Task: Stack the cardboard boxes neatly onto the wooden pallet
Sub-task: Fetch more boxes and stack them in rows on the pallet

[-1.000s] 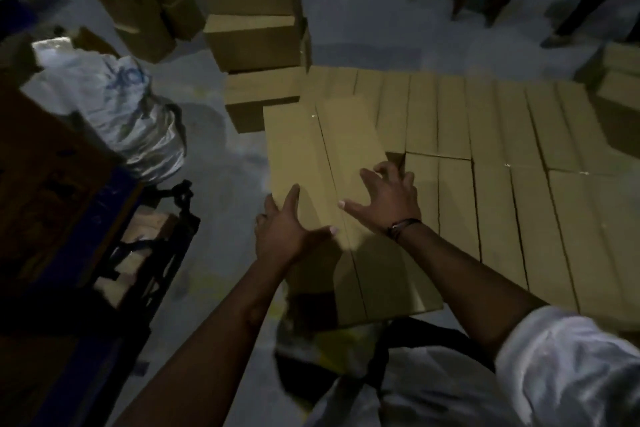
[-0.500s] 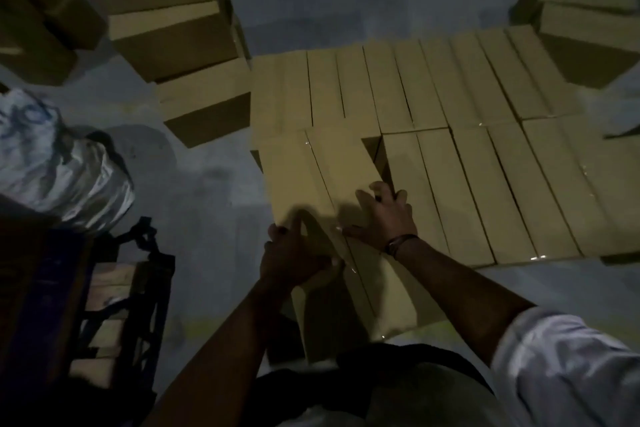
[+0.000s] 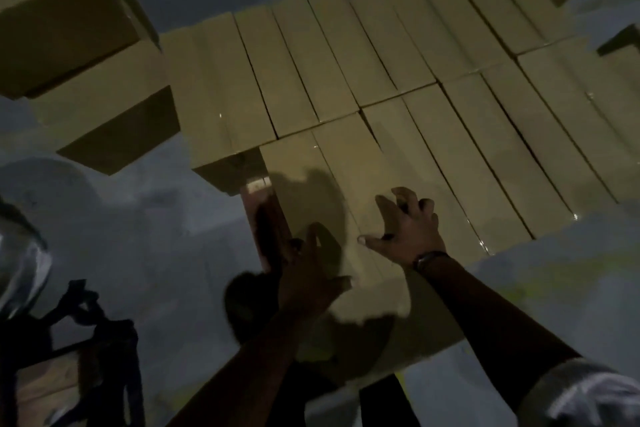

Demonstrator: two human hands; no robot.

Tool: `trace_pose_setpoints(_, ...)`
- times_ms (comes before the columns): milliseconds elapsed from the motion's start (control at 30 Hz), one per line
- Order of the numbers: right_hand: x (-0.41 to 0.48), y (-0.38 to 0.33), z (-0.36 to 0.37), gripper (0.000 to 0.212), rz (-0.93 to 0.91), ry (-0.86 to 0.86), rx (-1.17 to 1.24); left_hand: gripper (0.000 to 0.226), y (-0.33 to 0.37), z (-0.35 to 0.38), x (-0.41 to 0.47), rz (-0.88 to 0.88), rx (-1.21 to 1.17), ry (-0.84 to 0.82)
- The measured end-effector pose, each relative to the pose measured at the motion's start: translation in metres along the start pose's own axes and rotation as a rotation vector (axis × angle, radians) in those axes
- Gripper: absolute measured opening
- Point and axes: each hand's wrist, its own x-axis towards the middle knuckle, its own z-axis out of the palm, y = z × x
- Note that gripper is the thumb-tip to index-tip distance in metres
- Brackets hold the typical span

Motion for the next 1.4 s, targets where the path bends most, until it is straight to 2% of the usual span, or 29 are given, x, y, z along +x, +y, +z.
trace_pose_setpoints(133, 0.029, 0.025, 0.036, 0.101, 0.043, 0.048, 0.022, 0.120, -0.027, 0.029, 0.062, 0.064, 0.179, 0.122)
trace_pose_setpoints(233, 0.047, 0.039, 0.055, 0.099, 0.067, 0.113, 0.027, 0.122, -0.026, 0.039, 0.083, 0.127, 0.201, 0.097)
trace_pose_setpoints(333, 0.066, 0.046, 0.065, 0.098, 0.046, 0.153, 0.013, 0.120, -0.022, 0.043, 0.094, 0.177, 0.275, 0.150)
trace_pose_setpoints(467, 0.084, 0.049, 0.071, 0.099, 0.024, 0.139, -0.013, 0.115, -0.025, 0.047, 0.104, 0.162, 0.273, 0.105)
trace_pose_setpoints(600, 0.096, 0.051, 0.077, 0.098, 0.010, 0.128, -0.016, 0.119, -0.032, 0.053, 0.121, 0.135, 0.170, 0.072)
trace_pose_setpoints(667, 0.099, 0.052, 0.079, 0.097, 0.010, 0.126, -0.008, 0.124, -0.035, 0.059, 0.127, 0.097, 0.193, 0.057)
trace_pose_setpoints(767, 0.104, 0.056, 0.084, 0.096, 0.011, 0.128, 0.000, 0.131, -0.037, 0.065, 0.136, 0.078, 0.273, 0.114)
trace_pose_setpoints(867, 0.112, 0.058, 0.089, 0.096, 0.012, 0.134, 0.008, 0.132, -0.041, 0.066, 0.144, 0.064, 0.296, 0.084)
trace_pose_setpoints(1067, 0.118, 0.062, 0.103, 0.096, 0.034, 0.145, -0.022, 0.128, -0.046, 0.076, 0.146, 0.087, 0.344, 0.239)
trace_pose_setpoints(1267, 0.124, 0.066, 0.109, 0.095, 0.036, 0.116, -0.072, 0.125, -0.043, 0.080, 0.149, 0.000, 0.383, 0.145)
trace_pose_setpoints(1400, 0.127, 0.067, 0.113, 0.094, 0.038, 0.114, -0.088, 0.123, -0.040, 0.081, 0.150, -0.019, 0.369, 0.141)
